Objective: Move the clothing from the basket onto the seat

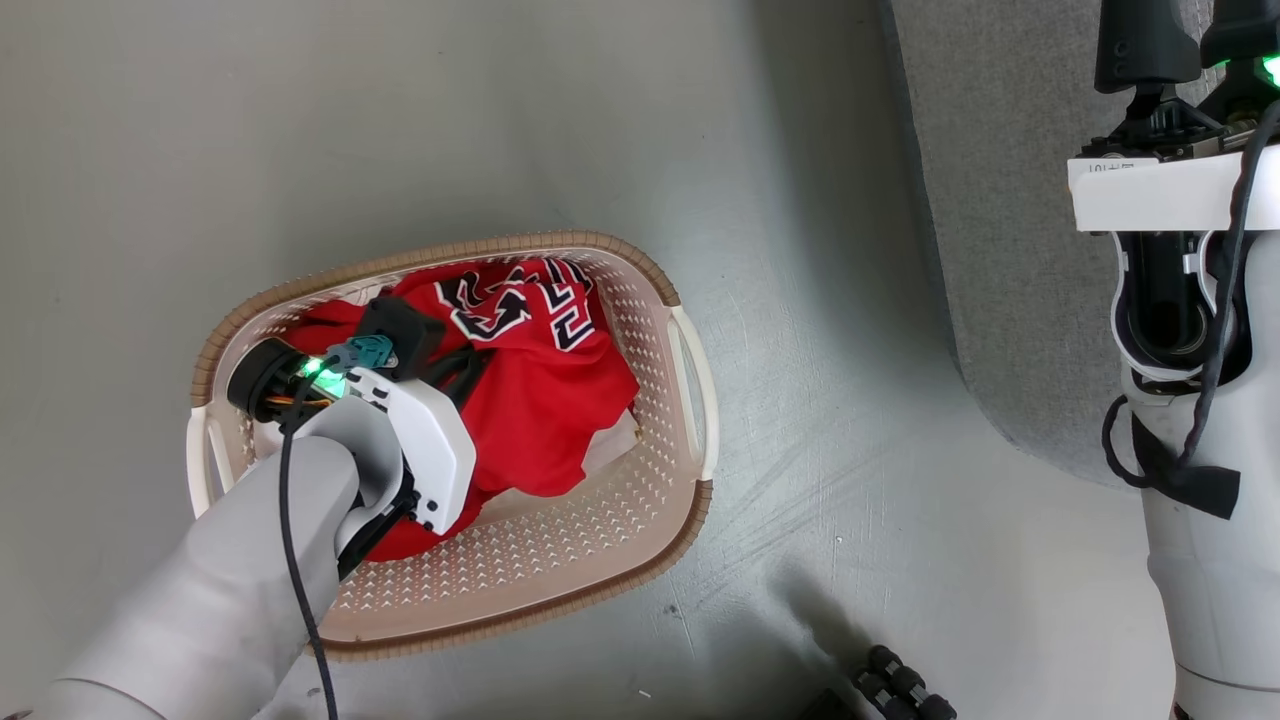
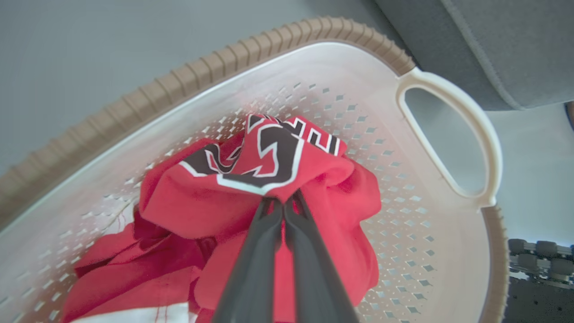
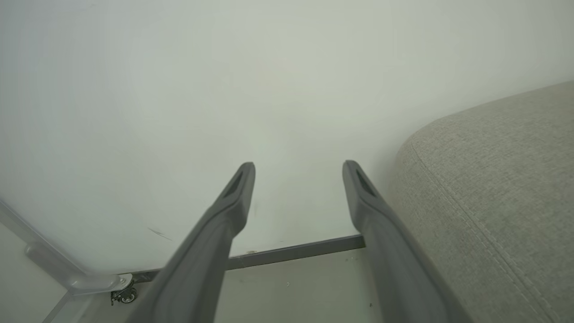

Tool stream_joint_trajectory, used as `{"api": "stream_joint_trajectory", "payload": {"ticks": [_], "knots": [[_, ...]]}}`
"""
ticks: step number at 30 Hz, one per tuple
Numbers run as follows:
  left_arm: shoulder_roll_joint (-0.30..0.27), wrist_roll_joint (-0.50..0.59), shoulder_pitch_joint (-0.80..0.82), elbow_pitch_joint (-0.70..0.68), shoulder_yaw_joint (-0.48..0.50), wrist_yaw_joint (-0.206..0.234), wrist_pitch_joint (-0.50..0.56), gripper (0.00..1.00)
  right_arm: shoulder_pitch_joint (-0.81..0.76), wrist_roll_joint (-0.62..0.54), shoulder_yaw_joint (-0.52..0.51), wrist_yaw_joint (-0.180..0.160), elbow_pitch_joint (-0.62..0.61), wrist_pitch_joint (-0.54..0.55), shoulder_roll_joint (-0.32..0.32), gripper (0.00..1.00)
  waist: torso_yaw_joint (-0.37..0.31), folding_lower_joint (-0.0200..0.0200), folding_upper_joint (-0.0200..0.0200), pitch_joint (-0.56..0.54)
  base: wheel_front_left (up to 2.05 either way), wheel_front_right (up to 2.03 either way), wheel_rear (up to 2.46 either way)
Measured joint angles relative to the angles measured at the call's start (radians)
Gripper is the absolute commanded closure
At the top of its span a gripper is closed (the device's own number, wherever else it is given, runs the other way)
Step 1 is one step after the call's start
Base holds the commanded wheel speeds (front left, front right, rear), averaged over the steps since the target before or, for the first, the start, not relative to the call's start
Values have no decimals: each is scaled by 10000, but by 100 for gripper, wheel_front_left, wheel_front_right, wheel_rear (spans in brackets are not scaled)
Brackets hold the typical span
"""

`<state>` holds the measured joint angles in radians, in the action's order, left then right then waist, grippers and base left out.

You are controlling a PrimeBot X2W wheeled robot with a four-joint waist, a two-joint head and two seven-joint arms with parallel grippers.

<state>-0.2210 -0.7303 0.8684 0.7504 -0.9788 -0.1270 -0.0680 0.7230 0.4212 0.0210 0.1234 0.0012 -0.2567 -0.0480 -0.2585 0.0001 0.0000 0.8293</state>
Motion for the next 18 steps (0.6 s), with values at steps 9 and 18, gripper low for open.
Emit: {"api": "stream_joint_trajectory", "payload": {"ticks": [9,18], "knots": [[-305,-345,-167,-456,-56,0,-301,100,27,-113,-56,0,29,0,-2,0,189,0,0,-233,0,0,0],[-460,-706,-510,-1089,-238,0,-756,100,51,-439,-102,0,100,0,-4,0,447,0,0,-586,0,0,0]]}}
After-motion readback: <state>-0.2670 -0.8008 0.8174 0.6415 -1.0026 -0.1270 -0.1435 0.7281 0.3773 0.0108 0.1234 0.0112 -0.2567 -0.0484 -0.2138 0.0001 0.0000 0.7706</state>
